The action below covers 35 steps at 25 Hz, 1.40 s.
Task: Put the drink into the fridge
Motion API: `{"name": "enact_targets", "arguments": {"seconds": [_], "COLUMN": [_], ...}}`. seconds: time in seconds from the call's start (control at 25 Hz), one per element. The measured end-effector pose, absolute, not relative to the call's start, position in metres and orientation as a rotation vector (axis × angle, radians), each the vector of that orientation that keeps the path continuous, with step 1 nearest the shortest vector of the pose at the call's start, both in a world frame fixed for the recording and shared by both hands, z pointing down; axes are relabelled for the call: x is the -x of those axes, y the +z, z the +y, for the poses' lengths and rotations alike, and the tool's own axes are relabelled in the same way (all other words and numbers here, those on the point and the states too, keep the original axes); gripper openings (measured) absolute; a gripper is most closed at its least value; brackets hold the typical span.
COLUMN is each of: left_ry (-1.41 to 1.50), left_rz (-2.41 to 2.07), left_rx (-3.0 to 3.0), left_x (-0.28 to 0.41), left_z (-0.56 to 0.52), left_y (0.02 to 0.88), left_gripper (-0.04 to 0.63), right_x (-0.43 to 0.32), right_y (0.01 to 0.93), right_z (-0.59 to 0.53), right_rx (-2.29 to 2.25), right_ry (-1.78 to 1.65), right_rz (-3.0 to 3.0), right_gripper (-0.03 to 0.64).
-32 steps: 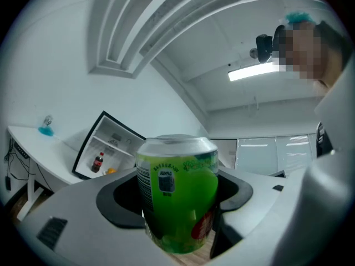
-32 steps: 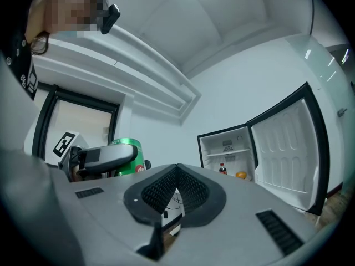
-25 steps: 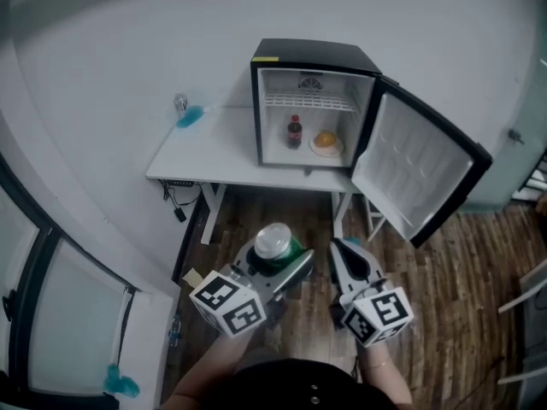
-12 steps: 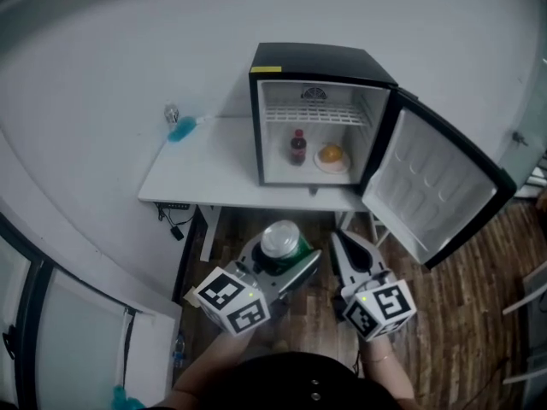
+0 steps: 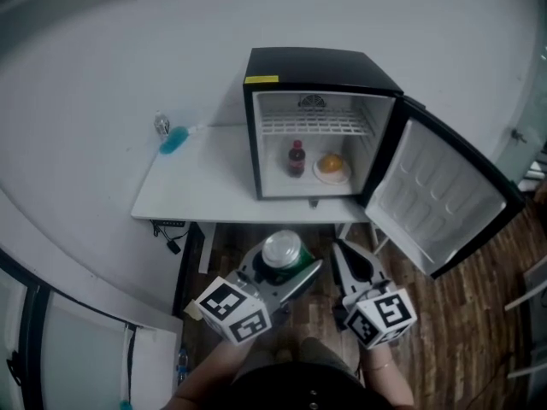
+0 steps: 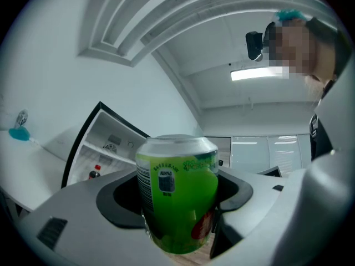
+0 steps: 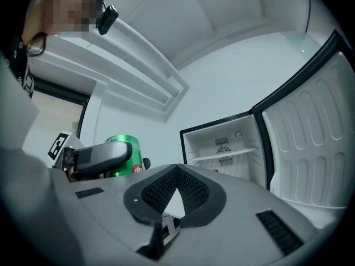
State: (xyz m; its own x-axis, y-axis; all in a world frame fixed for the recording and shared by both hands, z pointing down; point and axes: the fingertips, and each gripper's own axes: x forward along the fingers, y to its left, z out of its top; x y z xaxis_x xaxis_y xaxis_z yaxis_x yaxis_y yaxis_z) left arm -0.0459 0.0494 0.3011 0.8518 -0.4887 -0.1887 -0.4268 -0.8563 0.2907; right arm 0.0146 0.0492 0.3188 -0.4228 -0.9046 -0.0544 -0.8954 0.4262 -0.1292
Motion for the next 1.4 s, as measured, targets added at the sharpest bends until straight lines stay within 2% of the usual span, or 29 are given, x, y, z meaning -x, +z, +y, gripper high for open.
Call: {"name": "enact_targets", "arguments": {"seconds": [0.72, 1.4], "left_ry": [-0.35, -0.358], "left_rz": [-0.74, -0.804], "left_rx": [-2.797, -2.785], "left_x": [0.034, -0.017], "left_z": [-0.026, -0.152], "left_y": [0.305, 0.297], "left_gripper": [0.347, 0.347], "right_x": [-0.028, -0.078], "right_y": [0.321, 0.307], "right_z": [-0.026, -0.15], "right_rx": [1.598, 1.55], "right_ry": [-0.125, -0.101], "right_rz": [2.555, 2.564], "right_gripper": [0.009, 0.009]}}
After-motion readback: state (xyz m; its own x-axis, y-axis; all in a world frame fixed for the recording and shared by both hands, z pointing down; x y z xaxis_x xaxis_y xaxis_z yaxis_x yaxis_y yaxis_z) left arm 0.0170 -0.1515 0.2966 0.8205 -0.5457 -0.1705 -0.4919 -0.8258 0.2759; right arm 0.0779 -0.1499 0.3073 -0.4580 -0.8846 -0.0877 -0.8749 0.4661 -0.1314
